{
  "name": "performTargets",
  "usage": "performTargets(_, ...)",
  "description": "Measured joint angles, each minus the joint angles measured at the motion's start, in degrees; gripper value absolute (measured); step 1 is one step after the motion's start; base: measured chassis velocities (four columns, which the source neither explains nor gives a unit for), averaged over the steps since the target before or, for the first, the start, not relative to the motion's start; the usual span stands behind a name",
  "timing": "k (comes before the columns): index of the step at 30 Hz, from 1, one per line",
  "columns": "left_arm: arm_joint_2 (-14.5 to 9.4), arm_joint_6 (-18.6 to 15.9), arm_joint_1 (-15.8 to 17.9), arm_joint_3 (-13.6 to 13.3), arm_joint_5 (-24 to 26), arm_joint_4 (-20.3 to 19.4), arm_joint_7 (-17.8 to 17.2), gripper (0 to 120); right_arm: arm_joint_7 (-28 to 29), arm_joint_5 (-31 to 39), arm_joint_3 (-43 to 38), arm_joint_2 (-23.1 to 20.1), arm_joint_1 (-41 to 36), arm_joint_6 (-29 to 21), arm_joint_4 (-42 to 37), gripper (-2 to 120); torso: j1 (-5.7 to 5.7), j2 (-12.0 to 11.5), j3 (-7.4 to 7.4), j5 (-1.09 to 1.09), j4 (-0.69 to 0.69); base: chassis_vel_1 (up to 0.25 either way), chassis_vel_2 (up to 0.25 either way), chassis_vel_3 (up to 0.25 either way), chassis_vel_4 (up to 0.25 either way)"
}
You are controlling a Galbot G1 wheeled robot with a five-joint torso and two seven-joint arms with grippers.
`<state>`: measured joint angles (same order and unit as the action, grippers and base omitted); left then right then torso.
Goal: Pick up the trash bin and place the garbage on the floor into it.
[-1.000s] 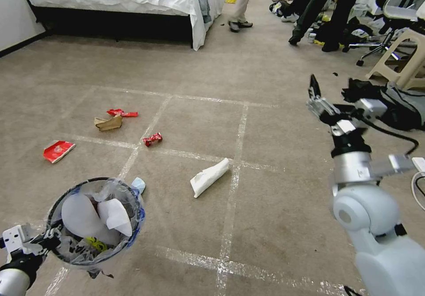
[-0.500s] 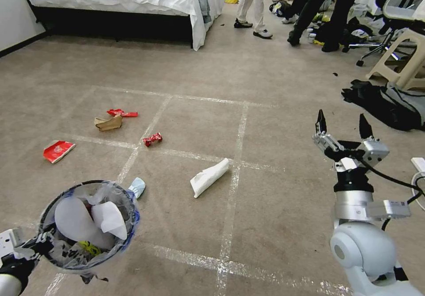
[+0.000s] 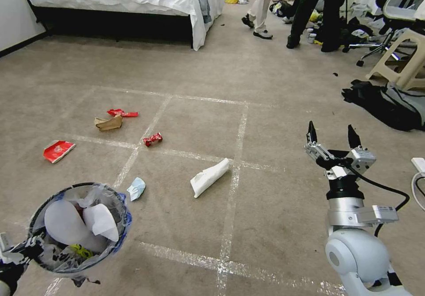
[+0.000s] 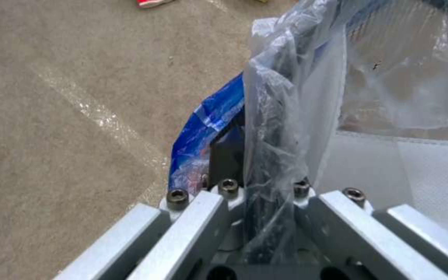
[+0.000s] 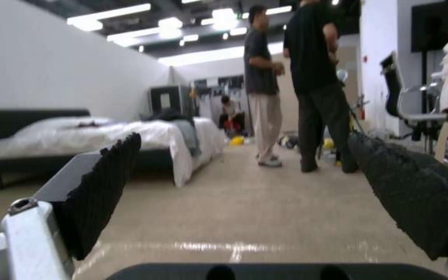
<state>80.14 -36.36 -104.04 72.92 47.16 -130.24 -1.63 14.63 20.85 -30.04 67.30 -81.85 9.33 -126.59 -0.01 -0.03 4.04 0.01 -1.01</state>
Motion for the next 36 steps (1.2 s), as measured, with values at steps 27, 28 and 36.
performTargets(27,-1.17,-0.01,1.29,1.58,1.18,2.26,-0.04,1,0.32,-0.59,3.82,-0.23,1.73,-1.19,2.04,100,0.01,0.0,0.0,0.0,0.0,-0.06,0.068,0.064,-0.069)
performTargets(28,-1.24,-0.01,1.34,1.56,1.19,2.37,-0.04,1,0.32,-0.62,3.96,-0.19,1.82,-1.14,2.2,100,0.01,0.0,0.01,-0.01,0.01,-0.155,0.169,0.142,-0.154)
performTargets(36,-1.66,-0.02,1.44,1.72,1.44,2.82,-0.06,1,0.35,-0.99,4.54,0.17,2.53,-0.67,2.93,100,0.01,0.0,0.01,0.0,0.0,-0.104,0.077,0.094,-0.084)
